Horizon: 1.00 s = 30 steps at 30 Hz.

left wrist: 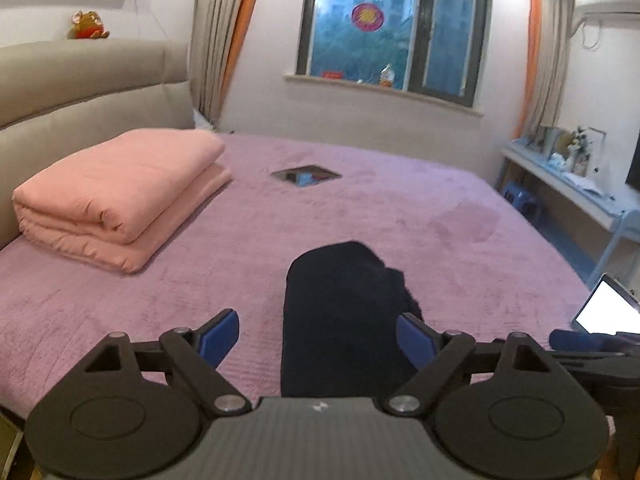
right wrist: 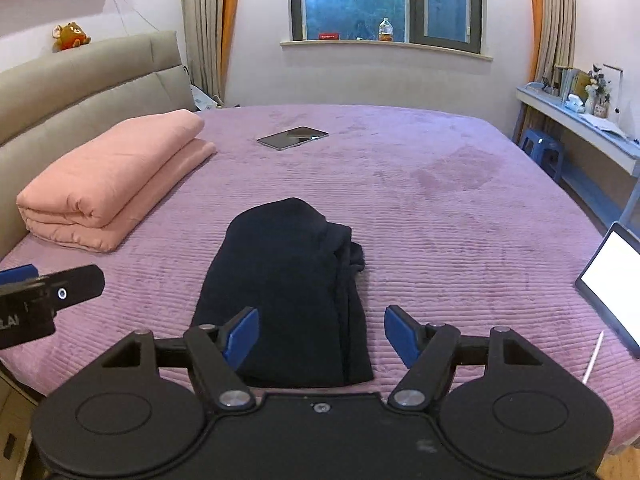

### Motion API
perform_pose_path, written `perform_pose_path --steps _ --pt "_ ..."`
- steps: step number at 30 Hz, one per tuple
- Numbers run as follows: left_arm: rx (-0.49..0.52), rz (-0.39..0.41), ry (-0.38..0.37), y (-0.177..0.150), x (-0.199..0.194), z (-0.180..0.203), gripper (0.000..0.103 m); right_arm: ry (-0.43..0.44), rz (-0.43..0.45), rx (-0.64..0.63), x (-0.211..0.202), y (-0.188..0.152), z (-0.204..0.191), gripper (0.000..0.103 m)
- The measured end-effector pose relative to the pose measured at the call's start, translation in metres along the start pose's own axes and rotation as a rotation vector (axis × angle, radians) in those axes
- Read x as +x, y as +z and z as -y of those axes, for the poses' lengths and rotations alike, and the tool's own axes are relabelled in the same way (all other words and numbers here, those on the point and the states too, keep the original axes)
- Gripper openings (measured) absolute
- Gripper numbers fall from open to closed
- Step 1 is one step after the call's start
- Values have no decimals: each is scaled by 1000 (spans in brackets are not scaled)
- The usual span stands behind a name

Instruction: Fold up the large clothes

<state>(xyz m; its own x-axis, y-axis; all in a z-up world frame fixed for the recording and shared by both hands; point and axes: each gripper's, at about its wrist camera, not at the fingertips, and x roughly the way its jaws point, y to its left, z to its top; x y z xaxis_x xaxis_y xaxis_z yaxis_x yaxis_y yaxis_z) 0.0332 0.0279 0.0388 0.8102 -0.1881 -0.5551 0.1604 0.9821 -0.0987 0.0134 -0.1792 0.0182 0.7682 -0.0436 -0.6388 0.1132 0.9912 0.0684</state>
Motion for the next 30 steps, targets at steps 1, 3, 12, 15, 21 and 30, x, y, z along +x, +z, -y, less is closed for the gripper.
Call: perform_pose_path --steps 1,3,12,15,21,30 --pt "-2 -10 -4 0 -1 -1 88 0 -3 -3 -4 -1 1 83" --pt "-12 -20 -22 1 -1 -1 88 -9 -6 -15 -4 -2 -1 83" --pt "32 14 42 0 -6 6 97 -39 5 -49 -7 -5 -10 83" --pt "58 34 60 -2 -11 11 99 -76 38 -40 -11 -6 -10 83" --pt "64 9 54 -5 -5 10 98 -66 28 -24 -9 -6 -5 83" --pt "56 -6 50 -8 0 7 98 -43 0 -14 -4 -9 -5 83"
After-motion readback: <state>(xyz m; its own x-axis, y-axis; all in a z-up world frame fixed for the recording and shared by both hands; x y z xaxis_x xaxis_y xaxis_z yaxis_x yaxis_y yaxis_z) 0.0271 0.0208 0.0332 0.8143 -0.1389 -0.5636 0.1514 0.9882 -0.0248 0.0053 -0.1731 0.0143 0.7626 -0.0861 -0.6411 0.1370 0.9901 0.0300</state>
